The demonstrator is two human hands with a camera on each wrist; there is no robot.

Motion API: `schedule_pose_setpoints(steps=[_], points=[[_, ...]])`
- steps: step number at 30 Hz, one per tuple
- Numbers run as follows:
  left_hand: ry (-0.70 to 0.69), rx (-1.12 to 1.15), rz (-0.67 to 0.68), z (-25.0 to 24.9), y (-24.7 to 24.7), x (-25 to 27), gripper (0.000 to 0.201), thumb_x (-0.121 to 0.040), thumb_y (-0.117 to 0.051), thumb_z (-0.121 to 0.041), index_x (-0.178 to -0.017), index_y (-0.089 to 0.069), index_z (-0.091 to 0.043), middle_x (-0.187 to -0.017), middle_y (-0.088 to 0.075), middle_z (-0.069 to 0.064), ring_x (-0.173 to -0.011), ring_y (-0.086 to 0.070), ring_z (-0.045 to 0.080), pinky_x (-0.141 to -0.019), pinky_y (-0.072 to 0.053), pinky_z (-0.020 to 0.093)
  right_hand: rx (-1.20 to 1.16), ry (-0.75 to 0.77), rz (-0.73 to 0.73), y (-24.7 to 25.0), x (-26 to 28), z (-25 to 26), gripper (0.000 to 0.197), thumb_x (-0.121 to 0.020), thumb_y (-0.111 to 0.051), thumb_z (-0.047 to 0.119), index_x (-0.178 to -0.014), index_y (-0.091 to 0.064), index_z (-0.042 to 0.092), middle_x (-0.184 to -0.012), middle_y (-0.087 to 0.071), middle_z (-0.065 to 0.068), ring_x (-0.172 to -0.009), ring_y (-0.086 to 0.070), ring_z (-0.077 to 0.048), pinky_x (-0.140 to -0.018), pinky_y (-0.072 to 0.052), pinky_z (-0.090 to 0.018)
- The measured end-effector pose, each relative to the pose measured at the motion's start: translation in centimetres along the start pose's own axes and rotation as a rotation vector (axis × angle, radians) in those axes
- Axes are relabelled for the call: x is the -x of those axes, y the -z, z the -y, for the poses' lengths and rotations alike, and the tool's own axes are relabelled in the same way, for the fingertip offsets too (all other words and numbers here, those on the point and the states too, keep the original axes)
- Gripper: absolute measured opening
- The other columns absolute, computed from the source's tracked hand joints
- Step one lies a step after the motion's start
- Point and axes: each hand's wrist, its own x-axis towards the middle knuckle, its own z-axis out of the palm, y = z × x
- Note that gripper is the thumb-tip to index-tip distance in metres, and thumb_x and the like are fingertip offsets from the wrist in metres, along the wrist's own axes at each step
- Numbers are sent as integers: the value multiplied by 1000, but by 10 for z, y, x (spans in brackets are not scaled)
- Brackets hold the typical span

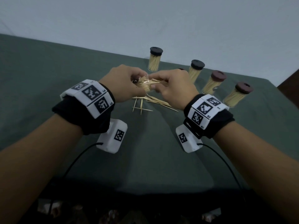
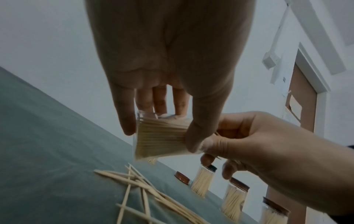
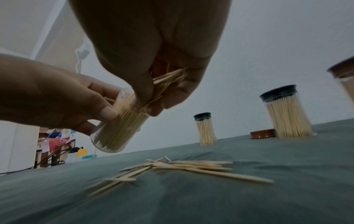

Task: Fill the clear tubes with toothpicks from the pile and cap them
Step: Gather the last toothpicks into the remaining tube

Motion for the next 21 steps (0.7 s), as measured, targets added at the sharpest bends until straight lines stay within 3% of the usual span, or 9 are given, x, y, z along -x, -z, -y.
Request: schedule_pose_setpoints(steps=[4, 9, 13, 16, 18, 21], points=[[7, 51, 11, 0, 0, 0, 43, -73, -79, -24, -111, -67, -37, -97, -71, -11, -89, -68, 10, -86, -53, 28, 13, 42, -3, 0, 0, -2, 23, -88, -68, 20, -110, -74, 22, -95, -69, 4, -83, -53, -2, -73, -34, -6], [30, 80, 18, 6, -1, -1, 47, -68, -82, -29, -112, -66, -39, -104, -70, -10, -92, -68, 9, -91, -55, 36, 82, 16, 161, 7, 2, -1, 31, -94, -60, 13, -121, -67, 26, -98, -50, 5, -78, -43, 2, -72, -32, -1], [9, 56, 43, 4, -4, -1, 47, -69, -82, -27, -113, -67, -37, -102, -71, -10, -94, -67, 10, -94, -52, 37, 33, -36, 103, 10, -1, 0, 25, -88, -69, 19, -112, -73, 24, -95, -66, 5, -83, -56, -1, -74, -39, -8], [-7, 30, 49, 1, -7, -1, 50, -71, -81, -27, -119, -66, -35, -104, -70, -9, -95, -66, 10, -95, -51, 36, -49, -87, 31, 11, -1, -1, 22, -82, -76, 24, -104, -76, 23, -86, -68, 10, -70, -55, 9, -66, -36, -2], [-4, 39, 48, 1, -7, -2, 49, -71, -81, -27, -117, -66, -36, -104, -71, -9, -96, -66, 10, -96, -51, 36, -14, -49, 44, 9, 0, -1, 21, -85, -73, 21, -106, -75, 22, -93, -68, 6, -77, -55, 3, -69, -35, -2], [15, 70, 29, 5, -5, -2, 46, -71, -82, -26, -114, -68, -35, -101, -72, -10, -93, -68, 11, -95, -52, 38, 67, 0, 111, 7, 1, -2, 26, -91, -64, 12, -114, -72, 21, -99, -55, 4, -87, -47, -5, -72, -31, 1]])
